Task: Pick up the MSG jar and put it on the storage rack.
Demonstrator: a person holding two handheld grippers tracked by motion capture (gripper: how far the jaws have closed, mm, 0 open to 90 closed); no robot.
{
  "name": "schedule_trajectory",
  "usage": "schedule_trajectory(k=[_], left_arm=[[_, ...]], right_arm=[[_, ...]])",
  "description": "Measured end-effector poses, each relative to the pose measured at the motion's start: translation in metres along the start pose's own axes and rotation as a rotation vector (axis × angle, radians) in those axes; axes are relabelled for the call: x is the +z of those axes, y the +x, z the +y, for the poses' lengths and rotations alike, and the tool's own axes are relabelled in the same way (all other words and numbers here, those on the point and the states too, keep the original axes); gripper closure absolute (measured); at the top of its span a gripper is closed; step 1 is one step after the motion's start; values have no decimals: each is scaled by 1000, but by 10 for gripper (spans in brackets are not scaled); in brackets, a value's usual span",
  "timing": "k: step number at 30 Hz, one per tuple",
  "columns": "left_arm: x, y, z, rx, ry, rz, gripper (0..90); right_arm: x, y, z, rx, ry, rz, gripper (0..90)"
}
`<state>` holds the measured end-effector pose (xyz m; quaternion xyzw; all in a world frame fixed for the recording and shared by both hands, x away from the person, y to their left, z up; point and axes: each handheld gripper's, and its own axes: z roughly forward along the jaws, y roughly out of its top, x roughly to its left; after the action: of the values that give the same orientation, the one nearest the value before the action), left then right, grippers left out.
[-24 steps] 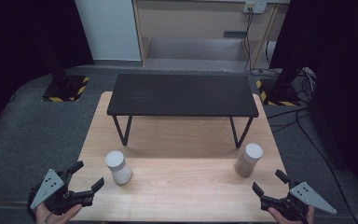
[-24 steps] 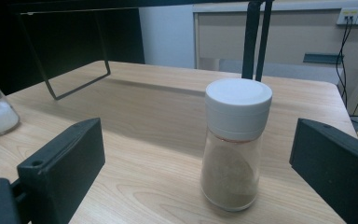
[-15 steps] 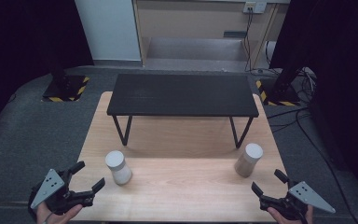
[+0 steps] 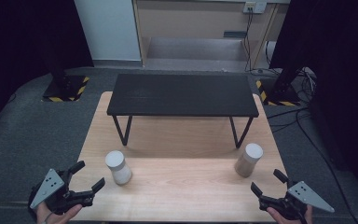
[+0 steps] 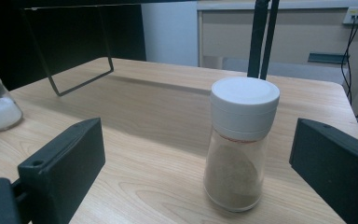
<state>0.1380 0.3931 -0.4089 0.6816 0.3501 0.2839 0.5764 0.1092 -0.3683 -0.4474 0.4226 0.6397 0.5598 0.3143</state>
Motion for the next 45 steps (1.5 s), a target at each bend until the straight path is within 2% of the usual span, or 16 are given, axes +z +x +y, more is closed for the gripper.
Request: schedule_trajectory(k=[16, 34, 45], left_arm=[[0, 1, -1, -7, -8, -9, 33], [0, -1, -1, 14, -10, -15, 33], [1, 4, 3, 18, -3, -36, 26]], right_arm=[[1, 0, 1, -2, 12, 5, 42], [1, -1, 1, -3, 11, 8, 44], [1, 0, 1, -4, 9, 11, 43]])
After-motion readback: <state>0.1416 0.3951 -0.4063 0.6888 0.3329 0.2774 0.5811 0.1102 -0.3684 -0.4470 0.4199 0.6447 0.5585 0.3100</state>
